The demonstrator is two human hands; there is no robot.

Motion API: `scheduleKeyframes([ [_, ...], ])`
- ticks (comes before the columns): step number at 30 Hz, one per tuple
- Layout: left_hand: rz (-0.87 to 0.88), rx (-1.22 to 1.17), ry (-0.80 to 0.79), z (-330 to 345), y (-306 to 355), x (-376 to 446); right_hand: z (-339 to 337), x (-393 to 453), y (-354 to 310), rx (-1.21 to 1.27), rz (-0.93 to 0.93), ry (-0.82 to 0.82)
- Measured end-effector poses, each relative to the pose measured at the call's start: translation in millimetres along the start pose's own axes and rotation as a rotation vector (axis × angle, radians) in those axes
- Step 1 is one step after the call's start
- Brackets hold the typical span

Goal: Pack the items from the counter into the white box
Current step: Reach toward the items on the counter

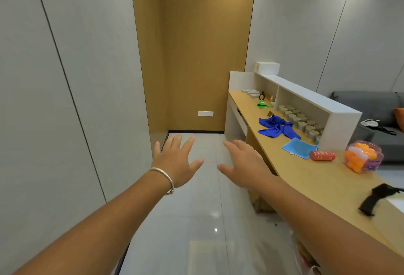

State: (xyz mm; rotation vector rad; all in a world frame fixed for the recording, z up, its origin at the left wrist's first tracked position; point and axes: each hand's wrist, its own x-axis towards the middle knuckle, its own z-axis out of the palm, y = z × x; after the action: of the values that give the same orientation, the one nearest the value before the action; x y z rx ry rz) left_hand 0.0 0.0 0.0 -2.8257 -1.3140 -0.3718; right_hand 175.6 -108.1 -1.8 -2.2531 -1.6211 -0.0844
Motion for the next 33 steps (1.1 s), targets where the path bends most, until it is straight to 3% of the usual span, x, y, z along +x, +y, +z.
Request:
scheduleKeyframes([
  [12,0.022,0.081,0.019,46.1,-19.1,187.2,39.0,174.0,54.2,-0.001,0.03,0.005],
  [33,0.0,0.013,0.015,121.2,-162.0,512.4,133.7,510.5,82.5,-0.014,0.084,-0.021],
])
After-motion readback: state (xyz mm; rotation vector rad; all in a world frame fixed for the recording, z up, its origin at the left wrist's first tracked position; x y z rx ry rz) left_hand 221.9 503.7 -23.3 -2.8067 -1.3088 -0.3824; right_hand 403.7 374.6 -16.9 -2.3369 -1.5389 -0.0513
